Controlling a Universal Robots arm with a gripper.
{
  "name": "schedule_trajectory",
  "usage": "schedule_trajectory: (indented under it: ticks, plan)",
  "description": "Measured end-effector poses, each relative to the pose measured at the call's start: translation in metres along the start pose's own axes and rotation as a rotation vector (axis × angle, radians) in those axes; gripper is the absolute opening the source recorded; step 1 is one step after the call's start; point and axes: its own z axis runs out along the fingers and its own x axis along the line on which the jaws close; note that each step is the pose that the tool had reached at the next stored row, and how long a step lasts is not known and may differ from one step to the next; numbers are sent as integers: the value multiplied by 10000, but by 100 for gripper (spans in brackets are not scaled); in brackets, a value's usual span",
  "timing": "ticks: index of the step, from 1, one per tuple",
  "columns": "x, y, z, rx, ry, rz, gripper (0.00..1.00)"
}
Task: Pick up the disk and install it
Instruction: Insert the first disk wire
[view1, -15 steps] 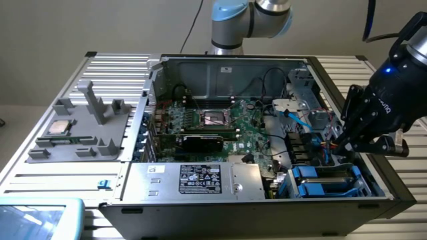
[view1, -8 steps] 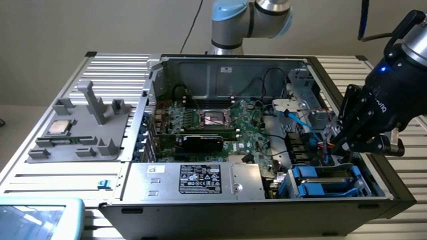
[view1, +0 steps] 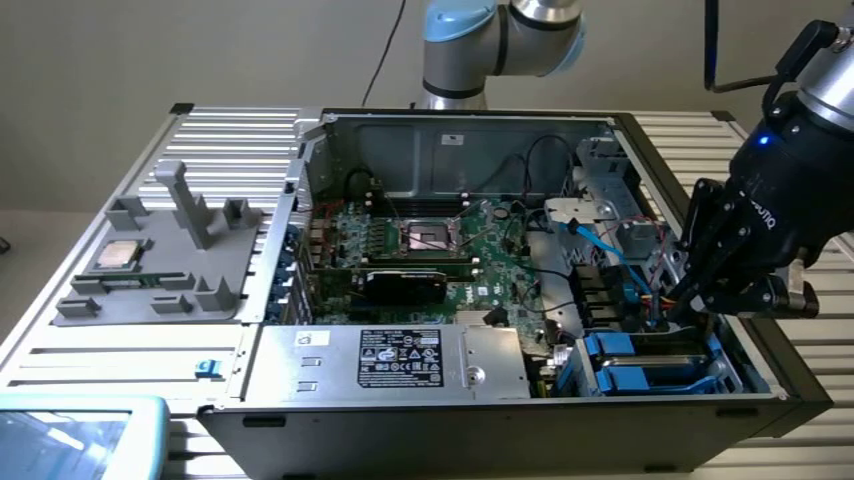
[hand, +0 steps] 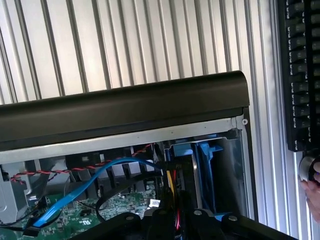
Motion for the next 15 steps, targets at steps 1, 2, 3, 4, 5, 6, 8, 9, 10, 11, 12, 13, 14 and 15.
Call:
schedule_trajectory:
  ticks: [1, 2, 3, 4, 5, 6, 8, 9, 10, 11, 12, 13, 14, 15]
  plan:
    - [0, 0, 0, 0, 0, 0, 16]
    - [-1, -2, 0, 0, -3, 1, 16]
    - [-1, -5, 1, -1, -3, 13, 16]
    - [-1, -9, 1, -1, -9, 42, 16]
    - [-1, -10, 2, -1, -18, 75, 16]
    - [-2, -11, 2, -2, -34, 110, 16]
    - [-2, -13, 1, -7, -78, 182, 16]
    - [-2, -13, 1, -14, -119, 210, 16]
    - [-2, -13, 1, -21, -165, 235, 16]
    - [-3, -13, 1, -29, -215, 262, 16]
    - [-3, -13, 2, -36, -261, 296, 16]
    - [-4, -13, 2, -42, -303, 336, 16]
    - [-4, -13, 2, -47, -343, 378, 16]
    - [-5, -13, 1, -53, -387, 422, 16]
